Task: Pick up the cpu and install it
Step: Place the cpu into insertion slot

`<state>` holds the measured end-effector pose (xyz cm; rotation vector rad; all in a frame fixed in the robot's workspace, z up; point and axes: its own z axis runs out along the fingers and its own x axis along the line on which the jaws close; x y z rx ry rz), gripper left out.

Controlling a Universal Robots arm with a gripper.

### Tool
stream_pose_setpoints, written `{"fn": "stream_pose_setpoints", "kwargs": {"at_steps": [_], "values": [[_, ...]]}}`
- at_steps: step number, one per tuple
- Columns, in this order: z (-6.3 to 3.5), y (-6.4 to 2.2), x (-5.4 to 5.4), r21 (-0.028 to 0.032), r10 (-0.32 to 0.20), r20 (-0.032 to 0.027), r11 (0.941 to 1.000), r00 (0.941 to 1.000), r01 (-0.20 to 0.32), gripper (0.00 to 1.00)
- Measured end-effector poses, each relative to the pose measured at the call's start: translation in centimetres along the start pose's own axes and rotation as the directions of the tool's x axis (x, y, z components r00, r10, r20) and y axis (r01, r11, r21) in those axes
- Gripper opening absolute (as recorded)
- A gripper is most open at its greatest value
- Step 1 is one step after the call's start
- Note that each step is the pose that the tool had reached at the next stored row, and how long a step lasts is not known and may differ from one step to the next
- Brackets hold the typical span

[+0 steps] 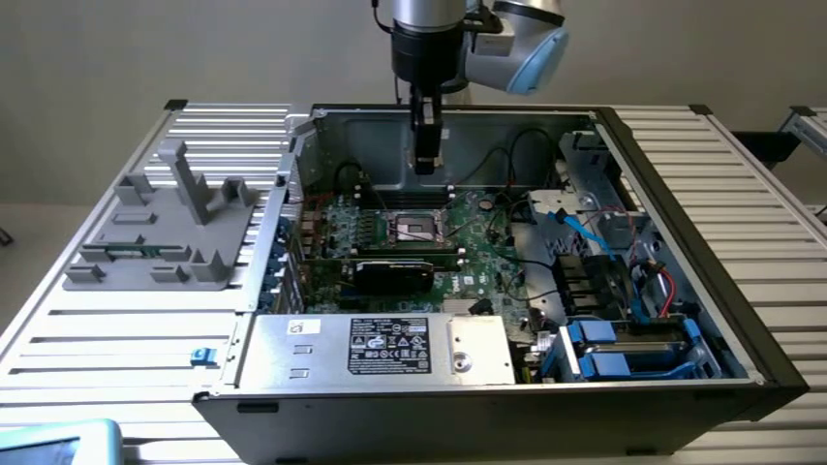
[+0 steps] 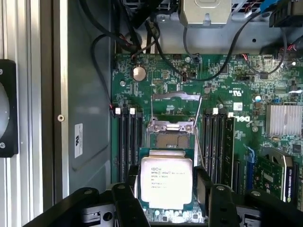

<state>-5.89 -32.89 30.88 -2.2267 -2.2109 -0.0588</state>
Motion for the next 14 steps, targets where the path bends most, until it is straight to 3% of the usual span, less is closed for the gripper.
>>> {"fn": "stream_pose_setpoints", "kwargs": {"at_steps": [8, 14], "values": [[1.43, -0.07, -0.5, -0.0011, 0.037, 0.0003, 0.9993, 0.9993, -0.037, 0.56], [2.31, -0.09, -1.1, -0.0016, 0.061, -0.0044, 0.9981, 0.9981, -0.061, 0.56]]}}
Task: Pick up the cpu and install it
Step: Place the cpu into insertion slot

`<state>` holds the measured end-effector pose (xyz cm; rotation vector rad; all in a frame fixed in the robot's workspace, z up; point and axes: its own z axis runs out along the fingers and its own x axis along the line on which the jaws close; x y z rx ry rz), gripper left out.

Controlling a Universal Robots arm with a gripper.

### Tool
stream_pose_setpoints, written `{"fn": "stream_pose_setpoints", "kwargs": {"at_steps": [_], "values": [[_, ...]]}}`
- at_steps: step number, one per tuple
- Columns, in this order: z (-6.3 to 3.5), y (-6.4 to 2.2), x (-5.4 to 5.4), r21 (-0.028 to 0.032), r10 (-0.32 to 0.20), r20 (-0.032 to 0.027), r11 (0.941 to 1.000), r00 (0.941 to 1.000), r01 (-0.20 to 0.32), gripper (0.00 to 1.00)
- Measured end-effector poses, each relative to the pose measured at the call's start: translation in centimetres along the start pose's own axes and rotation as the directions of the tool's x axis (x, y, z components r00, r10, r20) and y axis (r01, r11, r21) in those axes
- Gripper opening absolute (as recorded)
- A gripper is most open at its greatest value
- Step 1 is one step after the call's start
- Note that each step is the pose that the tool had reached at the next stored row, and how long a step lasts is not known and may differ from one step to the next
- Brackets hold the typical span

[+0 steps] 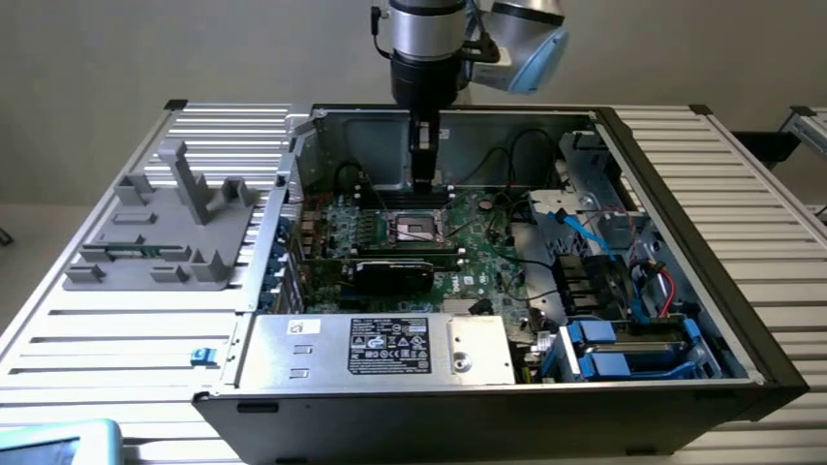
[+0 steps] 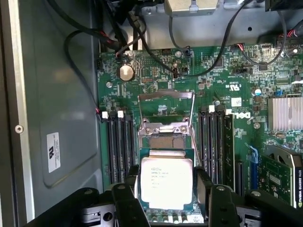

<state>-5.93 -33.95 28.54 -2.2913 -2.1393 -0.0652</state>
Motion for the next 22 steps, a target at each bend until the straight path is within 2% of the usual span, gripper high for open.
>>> {"fn": "stream_pose_setpoints", "kwargs": {"at_steps": [10, 18, 22], "values": [[1.31, 0.04, -1.1, 0.001, 0.042, -0.006, 0.9991, 0.9991, -0.042, 0.56], [2.71, -0.24, -1.4, 0.001, 0.054, -0.0056, 0.9985, 0.9985, -0.054, 0.56], [2.99, -0.57, -1.4, 0.0012, 0.049, -0.0055, 0.9988, 0.9988, -0.049, 0.56]]}}
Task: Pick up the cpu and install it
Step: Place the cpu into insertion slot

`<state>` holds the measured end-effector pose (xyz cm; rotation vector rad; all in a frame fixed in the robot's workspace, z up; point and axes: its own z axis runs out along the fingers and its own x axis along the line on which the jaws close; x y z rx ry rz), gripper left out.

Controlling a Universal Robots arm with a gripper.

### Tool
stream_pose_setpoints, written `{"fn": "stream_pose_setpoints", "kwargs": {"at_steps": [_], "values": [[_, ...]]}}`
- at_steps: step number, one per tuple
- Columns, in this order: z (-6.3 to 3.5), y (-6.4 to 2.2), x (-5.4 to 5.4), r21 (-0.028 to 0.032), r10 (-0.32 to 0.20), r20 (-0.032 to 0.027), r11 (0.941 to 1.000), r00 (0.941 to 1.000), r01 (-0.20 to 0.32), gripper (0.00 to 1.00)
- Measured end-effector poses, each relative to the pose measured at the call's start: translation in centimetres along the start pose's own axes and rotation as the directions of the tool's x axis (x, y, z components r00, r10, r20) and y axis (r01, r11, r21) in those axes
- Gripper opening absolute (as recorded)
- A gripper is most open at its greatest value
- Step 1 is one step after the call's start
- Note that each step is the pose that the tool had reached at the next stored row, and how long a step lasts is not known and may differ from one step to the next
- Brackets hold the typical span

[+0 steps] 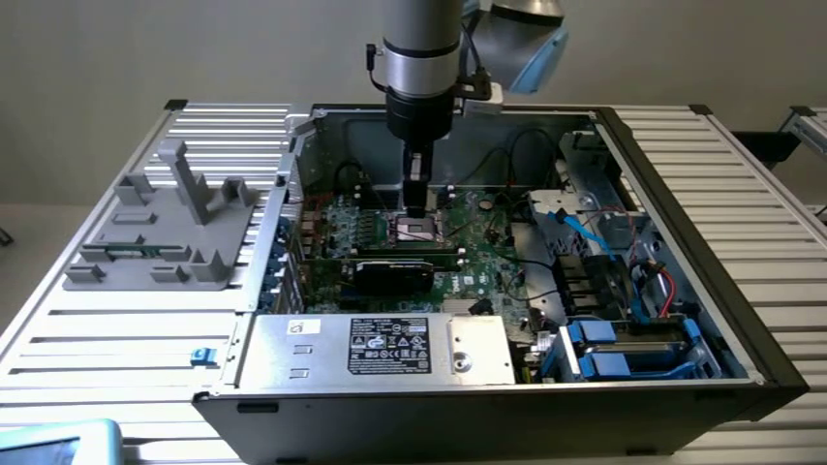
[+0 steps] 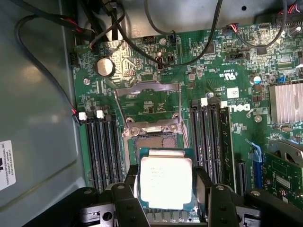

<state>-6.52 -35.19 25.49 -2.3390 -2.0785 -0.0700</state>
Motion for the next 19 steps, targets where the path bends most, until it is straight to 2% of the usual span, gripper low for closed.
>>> {"fn": "stream_pose_setpoints", "kwargs": {"at_steps": [1, 2, 5, 6, 7, 8, 9, 11, 19], "values": [[0.01, -0.04, 0.06, 0.0, -0.004, 0.001, 1.0, 1.0, 0.004, 0.56], [0.02, -0.07, 0.18, -0.0003, -0.008, 0.0043, 1.0, 1.0, 0.008, 0.56], [0.03, -0.15, 0.45, -0.0033, -0.02, 0.0223, 0.9998, 0.9996, 0.02, 0.56], [0.03, -0.17, 0.52, -0.0053, -0.024, 0.0304, 0.9997, 0.9993, 0.024, 0.56], [0.04, -0.2, 0.59, -0.0093, -0.026, 0.038, 0.9996, 0.9989, 0.027, 0.56], [0.04, -0.25, 0.64, -0.0147, -0.027, 0.0422, 0.9995, 0.9987, 0.028, 0.56], [0.03, -0.34, 0.66, -0.0197, -0.027, 0.043, 0.9994, 0.9987, 0.028, 0.56], [0.03, -0.57, 0.68, -0.024, -0.027, 0.0424, 0.9993, 0.9987, 0.028, 0.56], [0.02, -0.85, 0.72, -0.0241, -0.03, 0.0445, 0.9992, 0.9986, 0.031, 0.56]]}}
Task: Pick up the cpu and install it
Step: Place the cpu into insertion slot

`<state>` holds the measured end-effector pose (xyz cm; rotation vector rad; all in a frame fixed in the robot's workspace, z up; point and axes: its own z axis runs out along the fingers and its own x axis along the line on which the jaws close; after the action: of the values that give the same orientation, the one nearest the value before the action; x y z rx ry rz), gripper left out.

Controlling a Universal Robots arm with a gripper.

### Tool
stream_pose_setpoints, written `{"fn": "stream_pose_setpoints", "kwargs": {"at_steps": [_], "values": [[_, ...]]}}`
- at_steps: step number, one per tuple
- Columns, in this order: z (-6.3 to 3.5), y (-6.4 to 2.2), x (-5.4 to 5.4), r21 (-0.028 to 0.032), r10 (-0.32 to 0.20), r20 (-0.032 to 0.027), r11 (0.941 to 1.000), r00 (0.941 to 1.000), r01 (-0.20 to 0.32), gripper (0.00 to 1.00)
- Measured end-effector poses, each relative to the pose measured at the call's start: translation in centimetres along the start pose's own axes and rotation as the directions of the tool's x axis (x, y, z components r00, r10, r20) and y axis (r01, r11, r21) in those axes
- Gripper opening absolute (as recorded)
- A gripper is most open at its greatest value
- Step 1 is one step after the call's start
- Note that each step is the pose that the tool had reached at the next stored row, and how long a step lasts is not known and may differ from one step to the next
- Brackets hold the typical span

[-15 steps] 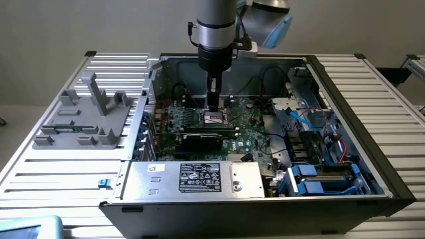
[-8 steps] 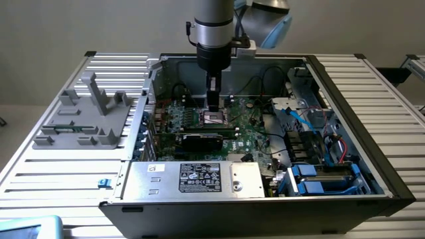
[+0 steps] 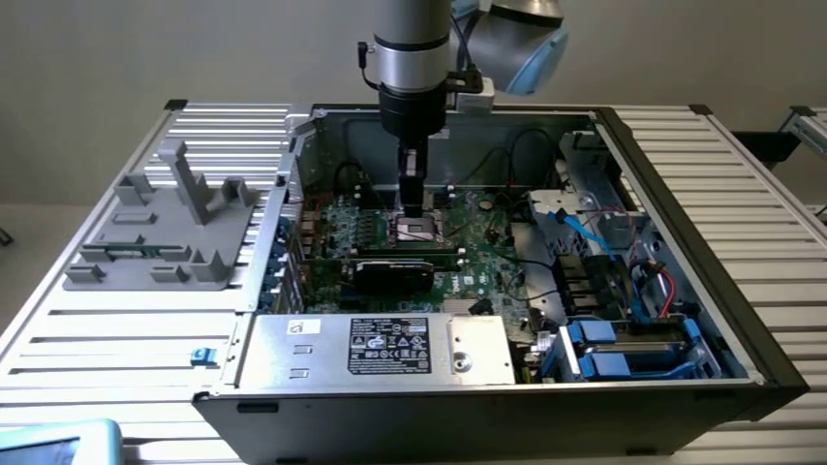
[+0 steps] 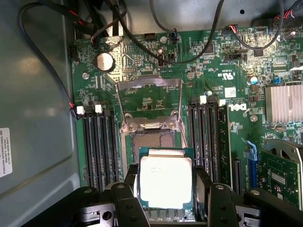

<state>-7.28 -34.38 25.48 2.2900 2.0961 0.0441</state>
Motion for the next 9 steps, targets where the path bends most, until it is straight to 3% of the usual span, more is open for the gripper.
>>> {"fn": "stream_pose_setpoints", "kwargs": {"at_steps": [3, 7, 8, 9], "values": [[0.01, 0.0, 0.02, -0.0002, 0.0, 0.0009, 1.0, 1.0, 0.0, 0.56], [0.0, -0.09, 0.38, -0.0066, -0.01, 0.0333, 0.9999, 0.9994, 0.01, 0.56], [-0.01, -0.17, 0.45, -0.0096, -0.011, 0.0377, 0.9999, 0.9992, 0.011, 0.56], [-0.01, -0.25, 0.45, -0.01, -0.011, 0.038, 0.9999, 0.9992, 0.011, 0.56]]}}
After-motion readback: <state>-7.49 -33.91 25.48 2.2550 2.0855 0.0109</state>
